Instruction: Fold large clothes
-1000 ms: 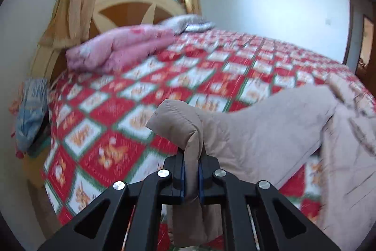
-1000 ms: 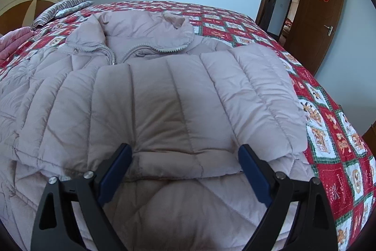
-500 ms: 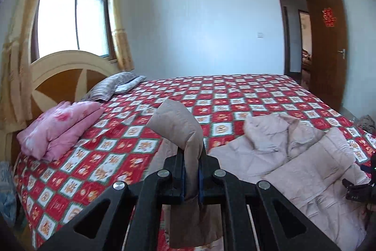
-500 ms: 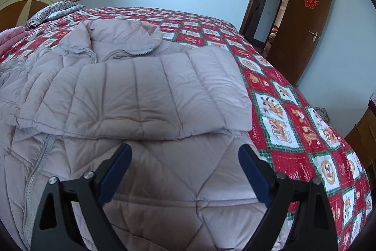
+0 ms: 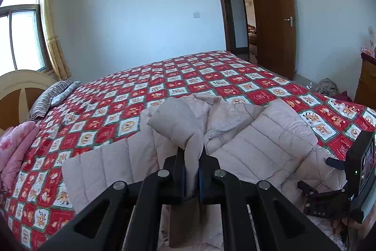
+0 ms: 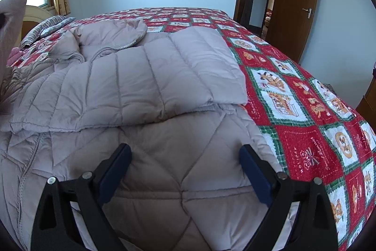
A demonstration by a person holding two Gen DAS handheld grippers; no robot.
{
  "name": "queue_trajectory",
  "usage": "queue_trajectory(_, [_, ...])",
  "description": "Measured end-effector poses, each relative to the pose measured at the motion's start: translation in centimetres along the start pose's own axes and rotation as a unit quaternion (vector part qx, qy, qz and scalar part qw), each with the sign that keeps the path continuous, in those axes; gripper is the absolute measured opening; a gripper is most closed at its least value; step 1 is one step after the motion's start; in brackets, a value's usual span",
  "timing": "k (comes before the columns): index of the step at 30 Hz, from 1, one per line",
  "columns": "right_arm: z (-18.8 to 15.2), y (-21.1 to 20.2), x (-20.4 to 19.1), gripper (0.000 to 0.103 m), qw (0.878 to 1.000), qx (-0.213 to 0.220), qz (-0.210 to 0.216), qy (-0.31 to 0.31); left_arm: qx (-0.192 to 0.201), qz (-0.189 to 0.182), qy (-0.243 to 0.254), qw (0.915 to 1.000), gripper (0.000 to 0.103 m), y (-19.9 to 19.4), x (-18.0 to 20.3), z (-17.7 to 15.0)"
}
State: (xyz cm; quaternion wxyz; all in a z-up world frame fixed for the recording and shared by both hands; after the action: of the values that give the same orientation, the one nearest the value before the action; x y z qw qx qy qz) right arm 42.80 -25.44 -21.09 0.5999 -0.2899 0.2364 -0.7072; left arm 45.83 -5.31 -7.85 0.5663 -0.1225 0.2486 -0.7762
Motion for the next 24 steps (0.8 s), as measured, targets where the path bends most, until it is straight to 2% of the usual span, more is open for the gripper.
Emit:
queue_trajectory(6, [-0.2,0.2,0.2,0.097,1.000,-0.002,0.002,0.001,-0.016,-0.027,0.005,0.9995,0.008,3.5,3.8,-0.4])
queue_trajectory(8, [-0.2,0.2,0.2,0.097,1.000,-0.001,0.002,0.001,-0.013,-0.032,0.006,0.9994,0.011,3.8,4.7,-0.4])
queue_trajectory(9, [-0.2,0.2,0.2,0.097,1.000,-0.001,0.001,0.000,-0.011,-0.036,0.010,0.9992,0.016,4.0,5.2,-0.3])
queue_trajectory(11, [-0.2,0.2,0.2,0.097,1.000,0.000,-0.002,-0.002,-0.012,-0.034,0.021,0.9991,0.031,4.3,5.9,-0.2])
queue_trajectory(13, [-0.3,0.2,0.1,0.097,1.000,0.002,-0.004,-0.003,-0.001,-0.018,0.027,0.9995,0.079,4.1,6.2,0.2])
queue_trajectory(15, [-0.3,0.3,0.1,0.097,1.000,0.002,-0.004,-0.004,0.030,-0.010,0.032,0.9990,0.090,3.2,6.1,0.9])
queue_trajectory(20, [-0.3,0.3,0.2,0.097,1.000,0.003,-0.001,-0.002,0.043,0.009,0.057,0.9974,0.090,2.2,5.3,1.0])
queue_trajectory(22, [-0.2,0.2,0.4,0.097,1.000,0.002,0.009,0.004,0.039,0.031,0.051,0.9975,0.090,2.3,2.9,0.2])
queue_trajectory(24, [0.1,-0.2,0.7,0.097,0.999,0.004,0.027,0.019,0.022,0.066,0.029,0.9971,0.090,2.7,-1.2,-1.1])
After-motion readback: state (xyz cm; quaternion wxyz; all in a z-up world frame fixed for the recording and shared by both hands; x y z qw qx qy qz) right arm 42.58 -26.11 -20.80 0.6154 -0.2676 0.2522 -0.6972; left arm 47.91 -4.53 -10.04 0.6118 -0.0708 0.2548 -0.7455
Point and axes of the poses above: each gripper's, at about its wrist camera, not at the fingertips, and y roughly the way its jaws point, x to its right, z to its top, the point moved 7 cm from there along y, roughly the way its jaws point, and after that the axes turned 5 degrees about -z, right-handed, at the moved point
